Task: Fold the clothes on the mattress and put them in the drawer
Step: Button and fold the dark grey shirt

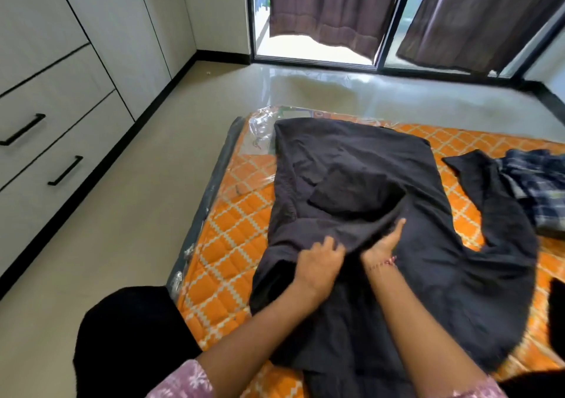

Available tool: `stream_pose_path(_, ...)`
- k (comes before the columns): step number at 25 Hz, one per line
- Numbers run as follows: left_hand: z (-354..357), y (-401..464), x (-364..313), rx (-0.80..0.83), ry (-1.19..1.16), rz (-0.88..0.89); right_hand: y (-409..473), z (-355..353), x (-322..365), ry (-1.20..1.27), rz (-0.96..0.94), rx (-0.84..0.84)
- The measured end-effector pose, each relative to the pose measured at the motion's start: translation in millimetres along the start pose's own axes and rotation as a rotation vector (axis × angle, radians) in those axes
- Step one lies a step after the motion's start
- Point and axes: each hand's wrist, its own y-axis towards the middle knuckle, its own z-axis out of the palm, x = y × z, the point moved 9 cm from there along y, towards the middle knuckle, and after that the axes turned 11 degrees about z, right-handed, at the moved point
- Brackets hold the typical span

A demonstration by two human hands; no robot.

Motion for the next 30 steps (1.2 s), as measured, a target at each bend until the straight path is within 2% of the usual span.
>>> stream_pose_path(2,14.2,-12.8,-13.1,0.044,0.042,0.068,-7.0,-26.5,-18.6,-0.305,0.102,-0.144)
stream_pose_path(3,16.8,-22.9,-4.3,0.016,0.091,0.036,-4.4,-31.8,-21.4,-0.414,0.109,-0.228)
stream_pose_path(4,13.8,-35.5,13.6,0.006,0.123,-0.067,-6.9,-35.6,-21.7,-0.481,0.109,-0.323)
stream_pose_path(5,13.9,-48.5,34.2,0.045,0.144,-0.199,-5.1,-33.0,-24.5,-0.467,0.143,-0.333)
stream_pose_path(7,22.9,-71.7,61.5,0.108,0.027,-0.338,-11.5,-25.2,-22.6,-0.324,0.193,-0.227)
stream_pose_path(10,21.8,-88.2,71.9,0.065,-0.116,-0.422,-30.1,-43.1,13.2,-0.027,0.035,-0.09)
stream_pose_path(12,20.2,-81.0,40.9,0.082,-0.177,-0.266,-41.7,-64.3,1.0,-0.03,0.081,-0.091)
stream_pose_path(15,38.3,-83.6,-9.8,0.223,-0.062,-0.041,-50.8,-69.4,-39.9,-0.252,0.308,-0.126)
stream_pose_path(17,40.9,-92.1,-21.5,0.201,0.09,0.102,-50.1,-72.8,-18.6,-0.229,0.259,-0.207)
stream_pose_path(19,38.3,-99.3,-25.0,0.108,0.176,0.19,-51.4,-78.3,14.9,-0.072,0.133,-0.181)
stream_pose_path(20,39.6,-100.5,-20.0,0.076,0.157,0.177,-56.1,-82.7,18.9,-0.016,0.133,-0.155)
stream_pose_path(21,43.5,-99.3,-8.8,0.093,0.074,0.083,-60.9,-87.9,14.8,-0.019,0.165,-0.131)
stream_pose_path(23,64.7,-103.0,8.0,0.259,-0.01,-0.129,-64.6,-90.8,-5.1,-0.215,0.255,-0.118)
stream_pose_path(25,79.7,-103.2,-2.5,0.349,-0.026,-0.068,-60.6,-83.9,-12.3,-0.36,0.279,-0.14)
stream_pose_path(27,86.1,-98.3,-14.8,0.419,-0.162,0.049,-56.4,-77.8,0.3,-0.307,0.179,-0.149)
stream_pose_path(28,83.8,-94.1,-16.7,0.472,-0.363,0.043,-55.8,-78.1,7.8,-0.22,0.139,-0.147)
stream_pose_path(29,82.8,-90.1,-15.0,0.517,-0.644,-0.051,-56.1,-82.3,8.8,-0.145,0.131,-0.142)
stream_pose_path(30,79.4,-83.8,-5.3,0.438,-0.894,-0.199,-59.7,-85.9,1.4,-0.111,0.153,-0.129)
